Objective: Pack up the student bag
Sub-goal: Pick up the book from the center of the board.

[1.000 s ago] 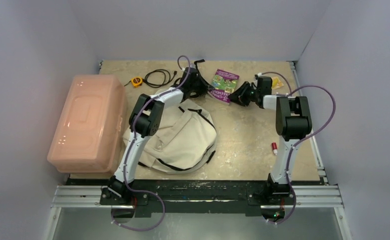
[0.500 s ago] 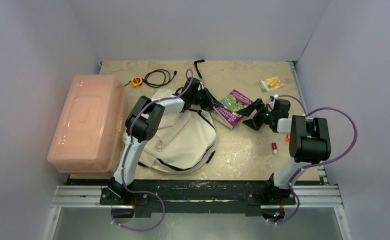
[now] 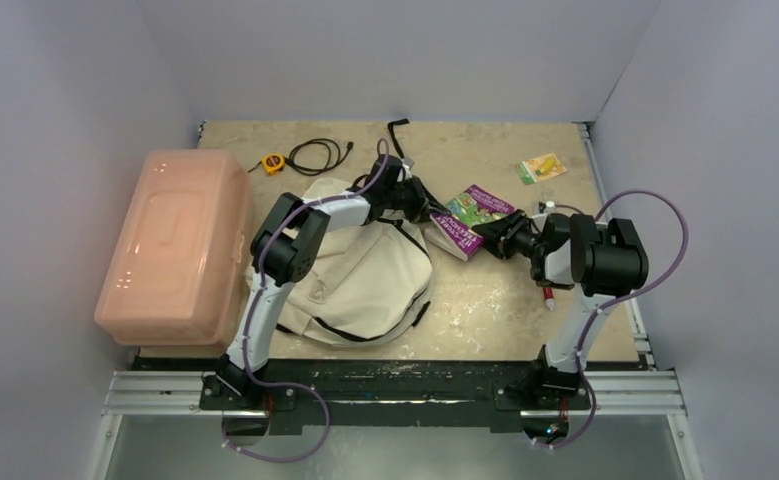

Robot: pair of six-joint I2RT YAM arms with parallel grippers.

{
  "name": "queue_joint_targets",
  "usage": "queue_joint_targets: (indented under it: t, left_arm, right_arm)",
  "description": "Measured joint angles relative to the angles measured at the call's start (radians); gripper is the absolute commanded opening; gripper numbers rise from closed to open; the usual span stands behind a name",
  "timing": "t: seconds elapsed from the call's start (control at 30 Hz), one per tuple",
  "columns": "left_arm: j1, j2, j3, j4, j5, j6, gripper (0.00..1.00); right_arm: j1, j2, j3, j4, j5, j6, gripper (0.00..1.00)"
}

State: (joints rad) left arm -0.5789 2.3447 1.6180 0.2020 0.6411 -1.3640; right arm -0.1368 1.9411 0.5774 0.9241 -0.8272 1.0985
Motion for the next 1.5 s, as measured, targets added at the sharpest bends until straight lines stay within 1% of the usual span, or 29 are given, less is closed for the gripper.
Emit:
queue_joint_targets:
  t: [0.03, 0.1, 0.13, 0.2, 0.27, 0.3, 0.37, 0.43, 0.5, 0.57, 0.67, 0.8, 0.87, 1.0, 1.1, 1.13, 1.2, 1.27, 1.33, 1.4, 1.5]
  left_arm:
    - [0.0, 0.0, 0.0, -0.009, 0.0, 0.011, 0.0]
    - [0.001, 0.0, 0.0, -0.032, -0.001, 0.031, 0.07]
    - [0.001, 0.0, 0.001, -0.051, -0.004, 0.048, 0.11]
    - [0.003, -0.001, 0.013, -0.106, -0.01, 0.092, 0.2]
    - [0.003, -0.004, 0.047, -0.193, -0.008, 0.159, 0.34]
    - [0.002, -0.01, 0.064, -0.243, -0.005, 0.198, 0.41]
    - [-0.002, -0.04, 0.079, -0.337, 0.001, 0.278, 0.53]
    - [-0.008, -0.093, 0.08, -0.438, -0.005, 0.362, 0.61]
    - [-0.013, -0.152, 0.08, -0.513, -0.021, 0.431, 0.68]
    - [-0.017, -0.225, 0.079, -0.573, -0.037, 0.499, 0.74]
    - [-0.017, -0.352, 0.048, -0.597, -0.05, 0.575, 0.76]
    - [-0.008, -0.541, -0.028, -0.611, -0.043, 0.63, 0.76]
    - [0.003, -0.62, -0.069, -0.61, -0.039, 0.647, 0.76]
    - [0.024, -0.764, -0.139, -0.63, -0.044, 0.678, 0.76]
    - [0.021, -0.869, -0.198, -0.652, -0.1, 0.731, 0.76]
    - [0.005, -0.914, -0.236, -0.655, -0.149, 0.754, 0.76]
    - [-0.058, -0.988, -0.307, -0.663, -0.247, 0.79, 0.76]
    - [-0.18, -1.047, -0.378, -0.668, -0.368, 0.835, 0.77]
    - [-0.325, -1.064, -0.425, -0.676, -0.495, 0.881, 0.79]
    - [-0.439, -1.036, -0.441, -0.701, -0.604, 0.915, 0.81]
    - [-0.526, -0.936, -0.432, -0.739, -0.768, 0.948, 0.88]
  right_arm:
    - [0.0, 0.012, -0.011, 0.048, 0.002, 0.029, 0.3]
    - [-0.001, 0.031, -0.024, 0.132, 0.001, 0.079, 0.11]
    - [-0.001, 0.043, -0.026, 0.179, -0.002, 0.115, 0.0]
    - [0.0, 0.057, -0.029, 0.237, -0.013, 0.149, 0.0]
    - [0.001, 0.058, -0.035, 0.262, -0.024, 0.174, 0.0]
    - [0.002, 0.051, -0.038, 0.262, -0.026, 0.179, 0.0]
    - [0.005, 0.005, -0.038, 0.196, -0.02, 0.162, 0.0]
    - [0.007, -0.097, -0.023, 0.018, 0.003, 0.087, 0.0]
    - [0.008, -0.228, 0.026, -0.22, 0.054, -0.032, 0.0]
    - [0.007, -0.338, 0.074, -0.394, 0.101, -0.133, 0.0]
    - [0.005, -0.5, 0.138, -0.599, 0.136, -0.257, 0.0]
    - [0.016, -0.646, 0.183, -0.759, 0.077, -0.337, 0.0]
    - [0.039, -0.706, 0.2, -0.833, 0.037, -0.368, 0.0]
    - [0.097, -0.789, 0.225, -0.913, -0.029, -0.38, 0.0]
    - [0.12, -0.845, 0.267, -1.03, -0.019, -0.393, 0.0]
    - [0.121, -0.858, 0.292, -1.087, 0.008, -0.405, 0.0]
    - [0.12, -0.874, 0.34, -1.189, 0.079, -0.436, 0.0]
    - [0.119, -0.896, 0.387, -1.294, 0.17, -0.476, 0.0]
    - [0.119, -0.92, 0.415, -1.376, 0.247, -0.511, 0.0]
    - [0.118, -0.951, 0.433, -1.456, 0.32, -0.55, 0.0]
    - [0.118, -0.995, 0.434, -1.543, 0.376, -0.588, 0.0]
